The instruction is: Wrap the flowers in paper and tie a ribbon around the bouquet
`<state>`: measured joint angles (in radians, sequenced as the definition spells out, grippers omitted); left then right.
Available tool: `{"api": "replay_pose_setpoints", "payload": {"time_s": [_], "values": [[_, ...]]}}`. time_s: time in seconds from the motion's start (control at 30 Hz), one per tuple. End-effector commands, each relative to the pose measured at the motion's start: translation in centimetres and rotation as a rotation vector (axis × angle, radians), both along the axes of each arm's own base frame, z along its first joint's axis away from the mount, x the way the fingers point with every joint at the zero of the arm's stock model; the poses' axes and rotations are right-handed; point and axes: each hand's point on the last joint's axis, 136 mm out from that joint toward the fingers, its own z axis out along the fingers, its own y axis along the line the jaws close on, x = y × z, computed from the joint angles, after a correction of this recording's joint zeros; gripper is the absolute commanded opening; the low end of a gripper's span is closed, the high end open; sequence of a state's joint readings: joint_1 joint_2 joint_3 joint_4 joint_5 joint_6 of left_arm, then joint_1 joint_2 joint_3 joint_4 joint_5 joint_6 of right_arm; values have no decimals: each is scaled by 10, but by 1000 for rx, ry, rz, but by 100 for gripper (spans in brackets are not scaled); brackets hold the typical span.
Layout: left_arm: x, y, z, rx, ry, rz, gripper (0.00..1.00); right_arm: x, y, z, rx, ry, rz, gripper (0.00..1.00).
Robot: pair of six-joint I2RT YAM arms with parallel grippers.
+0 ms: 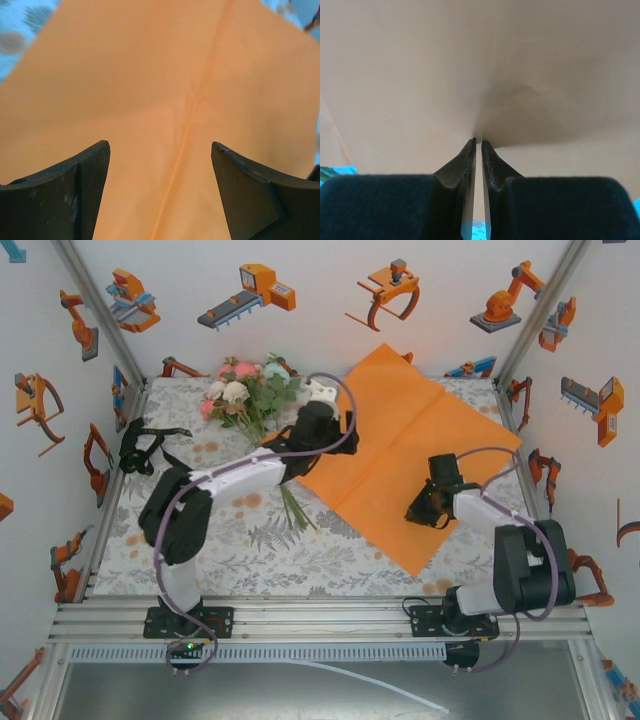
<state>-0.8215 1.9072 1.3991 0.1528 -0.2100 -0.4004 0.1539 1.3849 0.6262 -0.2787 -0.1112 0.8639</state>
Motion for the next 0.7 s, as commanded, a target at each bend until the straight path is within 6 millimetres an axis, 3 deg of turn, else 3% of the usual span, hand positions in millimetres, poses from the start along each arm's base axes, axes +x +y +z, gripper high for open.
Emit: {"api": "replay_pose_setpoints", "payload": {"time_s": [0.0, 0.1, 0.27, 0.4, 0.5, 0.57, 0.67], "values": [[16, 7, -47, 108, 72, 22, 76, -31, 1, -12, 43, 60, -58, 16], [29, 8, -80, 139, 146, 34, 76, -36, 4, -4, 67, 26, -41, 17], [46, 22, -118, 170, 209, 55, 76, -8, -5, 37, -46, -73, 46, 20], [56, 26, -128, 179, 216, 17, 76, 10, -39, 51, -144, -88, -25, 22], [64, 26, -133, 170, 235, -17, 76, 20, -72, 49, -191, -82, -103, 23], [66, 25, -129, 149, 241, -27, 76, 24, -79, 43, -200, -62, -103, 23], [58, 19, -114, 98, 229, -61, 76, 23, -75, 27, -177, -17, -80, 23]]}}
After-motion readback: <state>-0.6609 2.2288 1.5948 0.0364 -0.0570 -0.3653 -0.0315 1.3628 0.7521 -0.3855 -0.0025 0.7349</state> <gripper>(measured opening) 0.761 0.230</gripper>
